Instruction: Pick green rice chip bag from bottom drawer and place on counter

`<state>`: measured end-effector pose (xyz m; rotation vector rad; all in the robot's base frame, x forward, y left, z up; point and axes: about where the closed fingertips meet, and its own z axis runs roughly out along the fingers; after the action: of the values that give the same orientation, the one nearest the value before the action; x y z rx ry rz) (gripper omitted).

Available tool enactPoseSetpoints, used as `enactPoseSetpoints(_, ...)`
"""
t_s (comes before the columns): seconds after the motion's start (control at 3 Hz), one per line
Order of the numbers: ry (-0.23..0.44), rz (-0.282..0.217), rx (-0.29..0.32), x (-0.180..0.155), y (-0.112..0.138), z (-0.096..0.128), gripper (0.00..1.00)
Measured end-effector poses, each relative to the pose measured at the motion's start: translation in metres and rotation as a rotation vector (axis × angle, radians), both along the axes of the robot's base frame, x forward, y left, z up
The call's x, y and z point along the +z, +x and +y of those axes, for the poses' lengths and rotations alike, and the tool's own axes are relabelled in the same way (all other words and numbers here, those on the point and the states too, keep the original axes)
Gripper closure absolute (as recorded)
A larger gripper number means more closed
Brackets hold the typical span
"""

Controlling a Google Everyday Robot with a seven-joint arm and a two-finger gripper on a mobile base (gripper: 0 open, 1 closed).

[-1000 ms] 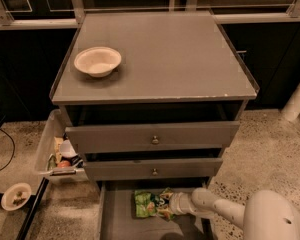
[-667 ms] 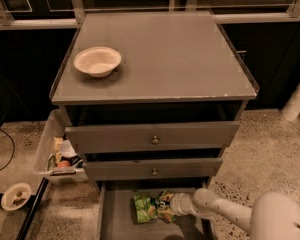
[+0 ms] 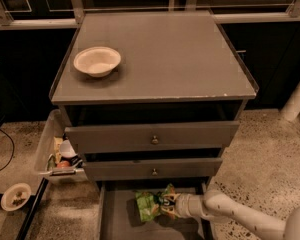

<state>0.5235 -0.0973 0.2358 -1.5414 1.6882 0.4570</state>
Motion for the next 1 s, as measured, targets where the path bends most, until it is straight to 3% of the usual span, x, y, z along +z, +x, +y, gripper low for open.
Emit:
enactPoseSetpoints(0.33, -0.003, -0.041, 0.035, 0.051, -0.024, -0.009, 1.00)
enactPoseSetpoints(1.0, -0.097, -0.139, 0.029, 0.174, -0.062, -0.034, 1.00)
